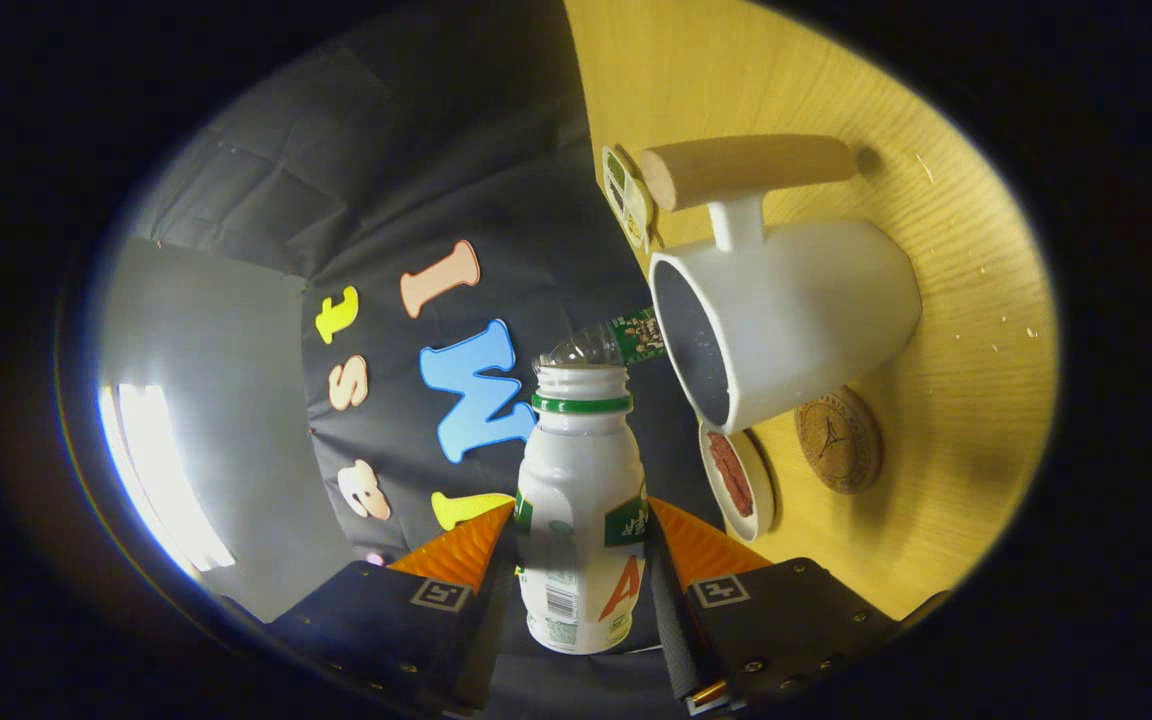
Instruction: Take the bottle from table, then pour the juice into the cup, finally place the bottle on the coaster
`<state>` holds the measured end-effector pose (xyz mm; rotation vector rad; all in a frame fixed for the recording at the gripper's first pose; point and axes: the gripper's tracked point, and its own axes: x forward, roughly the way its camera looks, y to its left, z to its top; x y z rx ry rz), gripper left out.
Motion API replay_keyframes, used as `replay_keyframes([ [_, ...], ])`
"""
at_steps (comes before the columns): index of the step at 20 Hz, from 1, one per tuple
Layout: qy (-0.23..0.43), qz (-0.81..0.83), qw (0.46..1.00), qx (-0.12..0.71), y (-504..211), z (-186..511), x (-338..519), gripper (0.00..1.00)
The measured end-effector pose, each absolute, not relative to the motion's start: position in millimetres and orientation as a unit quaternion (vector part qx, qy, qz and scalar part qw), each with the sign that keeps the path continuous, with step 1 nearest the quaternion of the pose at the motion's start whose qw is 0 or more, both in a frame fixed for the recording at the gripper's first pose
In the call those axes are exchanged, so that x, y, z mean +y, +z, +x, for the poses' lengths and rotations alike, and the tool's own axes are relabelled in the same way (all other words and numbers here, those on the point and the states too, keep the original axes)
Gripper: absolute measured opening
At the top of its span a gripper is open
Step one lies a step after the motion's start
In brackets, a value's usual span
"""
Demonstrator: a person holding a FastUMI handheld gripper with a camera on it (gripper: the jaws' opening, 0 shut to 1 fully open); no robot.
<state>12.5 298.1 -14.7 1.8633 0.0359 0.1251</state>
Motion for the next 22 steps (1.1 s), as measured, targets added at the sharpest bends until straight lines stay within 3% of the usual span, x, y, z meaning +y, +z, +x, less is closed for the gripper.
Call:
replay_keyframes([
  [7,0.05,0.739,0.671,0.033,-26,5,297,0.65],
  [15,0.014,0.54,0.841,0.037,-15,2,285,0.66],
  [22,0.001,0.373,0.927,0.033,-3,14,288,0.66],
])
